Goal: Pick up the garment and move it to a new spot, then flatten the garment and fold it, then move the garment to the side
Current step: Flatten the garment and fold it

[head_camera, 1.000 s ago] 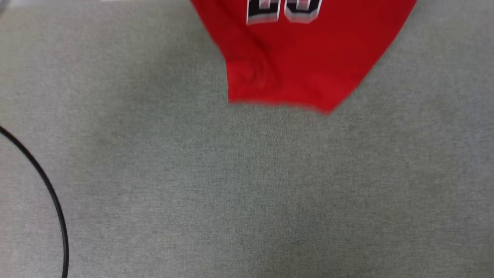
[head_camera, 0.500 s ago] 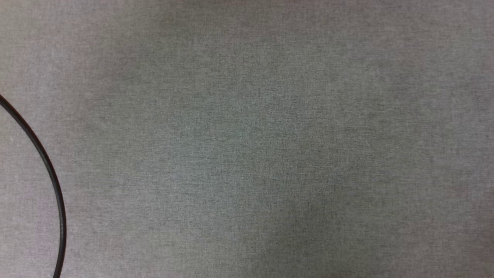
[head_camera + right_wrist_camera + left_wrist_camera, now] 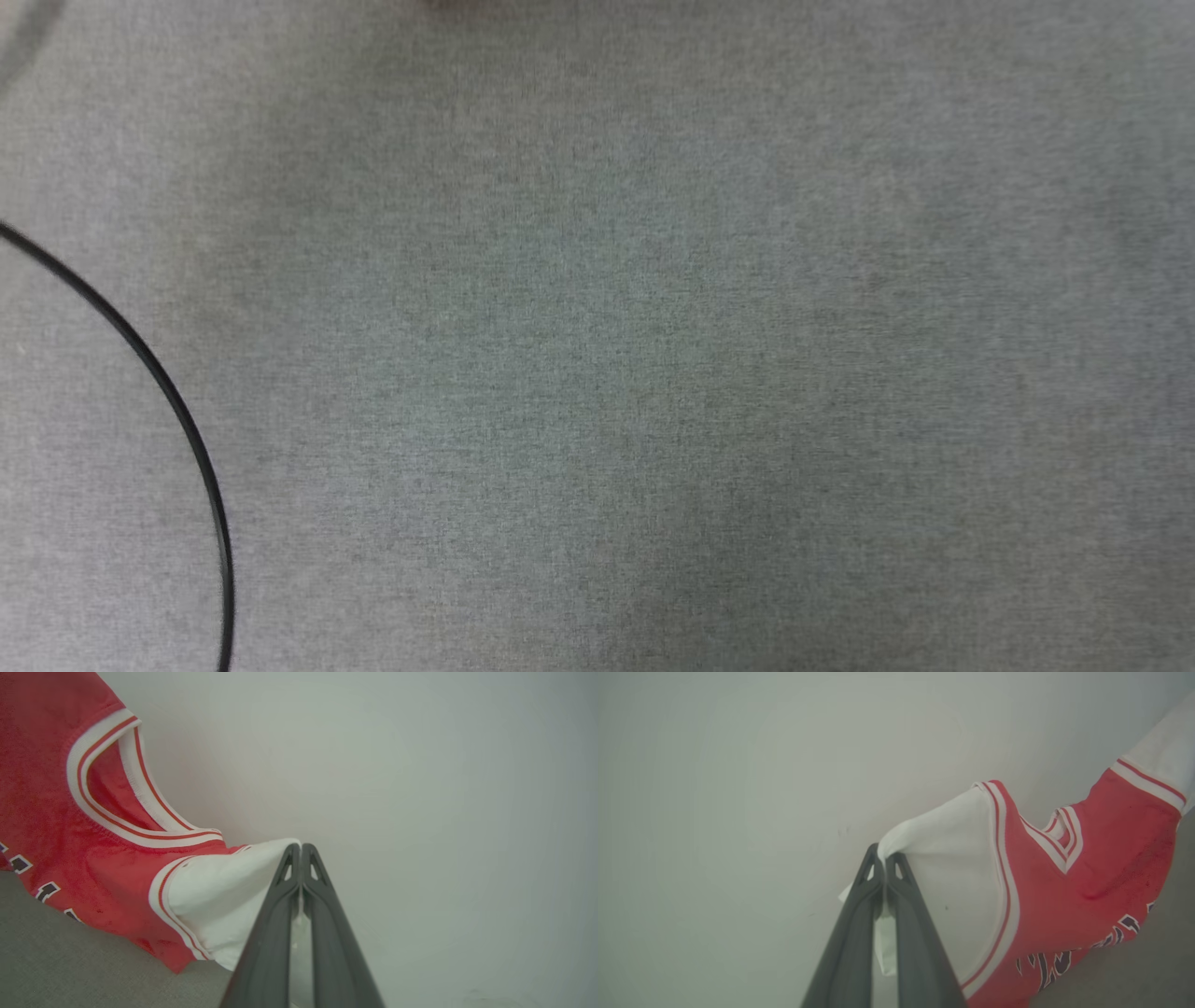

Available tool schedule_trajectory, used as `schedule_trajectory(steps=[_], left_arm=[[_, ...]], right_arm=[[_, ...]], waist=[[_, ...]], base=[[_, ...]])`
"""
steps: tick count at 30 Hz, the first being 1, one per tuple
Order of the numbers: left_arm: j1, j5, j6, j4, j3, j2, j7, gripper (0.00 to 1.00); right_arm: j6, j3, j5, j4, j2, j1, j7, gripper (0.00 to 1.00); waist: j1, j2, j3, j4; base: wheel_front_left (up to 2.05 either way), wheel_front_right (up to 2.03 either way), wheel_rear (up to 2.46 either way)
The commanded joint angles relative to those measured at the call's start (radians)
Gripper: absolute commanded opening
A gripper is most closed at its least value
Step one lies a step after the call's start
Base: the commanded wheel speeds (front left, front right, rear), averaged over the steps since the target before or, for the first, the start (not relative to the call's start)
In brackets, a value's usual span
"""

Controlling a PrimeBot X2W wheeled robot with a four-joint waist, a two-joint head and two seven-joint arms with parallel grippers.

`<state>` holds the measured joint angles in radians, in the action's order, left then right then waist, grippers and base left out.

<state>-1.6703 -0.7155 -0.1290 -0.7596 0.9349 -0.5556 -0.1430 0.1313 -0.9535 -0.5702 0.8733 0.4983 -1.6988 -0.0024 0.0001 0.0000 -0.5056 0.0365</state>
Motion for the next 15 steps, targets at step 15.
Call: schedule_trajectory(steps=[15], left_arm=[[0.639,-0.162,0.064,0.150,0.056,-0.089,-0.091,0.00]], right_arm=[[-0.001,-0.216,-0.189,-0.133,0.055,0.513,-0.103,0.00]], waist=[[-0.0001,0.0000,0.199,-0.015]], base=[[0.00,0.00,0.00]])
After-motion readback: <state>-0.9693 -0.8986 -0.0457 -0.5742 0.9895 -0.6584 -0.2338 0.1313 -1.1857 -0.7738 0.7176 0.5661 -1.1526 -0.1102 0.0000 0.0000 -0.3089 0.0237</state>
